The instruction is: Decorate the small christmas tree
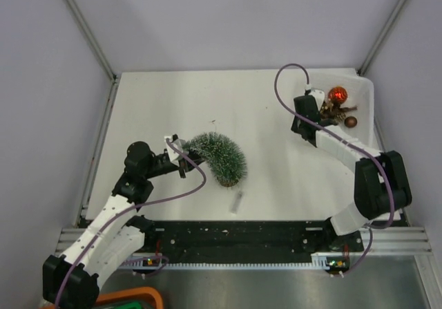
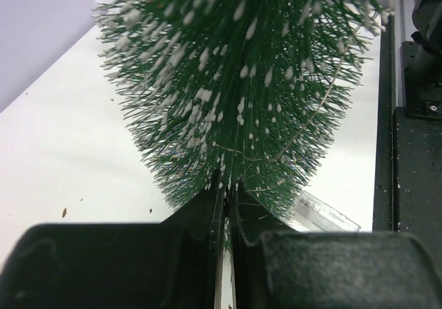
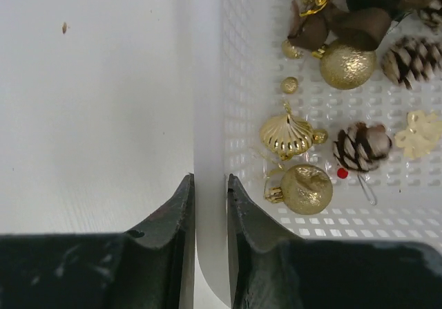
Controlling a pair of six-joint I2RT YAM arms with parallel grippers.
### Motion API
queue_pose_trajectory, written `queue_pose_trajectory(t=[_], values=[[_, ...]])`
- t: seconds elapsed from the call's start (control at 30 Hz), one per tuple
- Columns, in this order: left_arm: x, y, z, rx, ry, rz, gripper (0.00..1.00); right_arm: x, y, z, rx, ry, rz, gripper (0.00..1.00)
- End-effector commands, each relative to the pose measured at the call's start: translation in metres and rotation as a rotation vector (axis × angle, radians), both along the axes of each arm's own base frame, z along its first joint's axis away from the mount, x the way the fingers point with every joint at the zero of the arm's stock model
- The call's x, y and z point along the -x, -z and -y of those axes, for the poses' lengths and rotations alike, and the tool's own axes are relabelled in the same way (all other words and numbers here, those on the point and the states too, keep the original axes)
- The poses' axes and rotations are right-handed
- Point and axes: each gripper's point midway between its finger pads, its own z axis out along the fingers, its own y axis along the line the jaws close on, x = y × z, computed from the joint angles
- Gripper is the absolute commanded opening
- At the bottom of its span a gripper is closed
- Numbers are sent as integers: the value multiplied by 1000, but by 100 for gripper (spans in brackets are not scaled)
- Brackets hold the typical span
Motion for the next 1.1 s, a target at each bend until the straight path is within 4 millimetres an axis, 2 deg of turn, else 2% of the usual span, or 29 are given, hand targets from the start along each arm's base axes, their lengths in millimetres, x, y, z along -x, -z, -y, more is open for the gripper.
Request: queue_pose_trajectory(t=[0.0,0.1,0.2,0.37,0.4,0.43,0.5,0.57,0.63,0.7,0.77,0.87,1.07], values=[[2,-11,0,22,8,30,7,53,5,-24,-126,-11,-40,10],[4,-11,-1,25,8,29,7,89,8,-44,-156,-84,-67,10],[5,-9,-2,22,7,25,7,117,5,-59,-206,-150,-85,10],[6,-8,-3,27,4,27,7,148,-2,-73,-263,-218,-146,12],[7,-8,-3,29,7,27,7,152,-5,-75,-276,-226,-156,14],[9,-6,-3,27,13,23,7,155,-9,-75,-284,-229,-161,21],[11,-3,-4,28,19,17,7,152,-25,-68,-264,-201,-132,33],[13,-1,-4,28,22,10,7,141,-48,-61,-231,-178,-67,41],[14,0,-4,30,26,5,7,126,-67,-53,-198,-146,-16,44],[15,-1,-4,32,29,8,7,107,-73,-39,-192,-93,3,44],[17,-3,-4,34,31,13,7,91,-68,-28,-162,-55,11,43],[18,-2,-6,33,27,16,7,77,-45,-8,-80,10,-19,42],[21,-4,-6,40,31,23,7,76,9,9,-14,57,-112,40]])
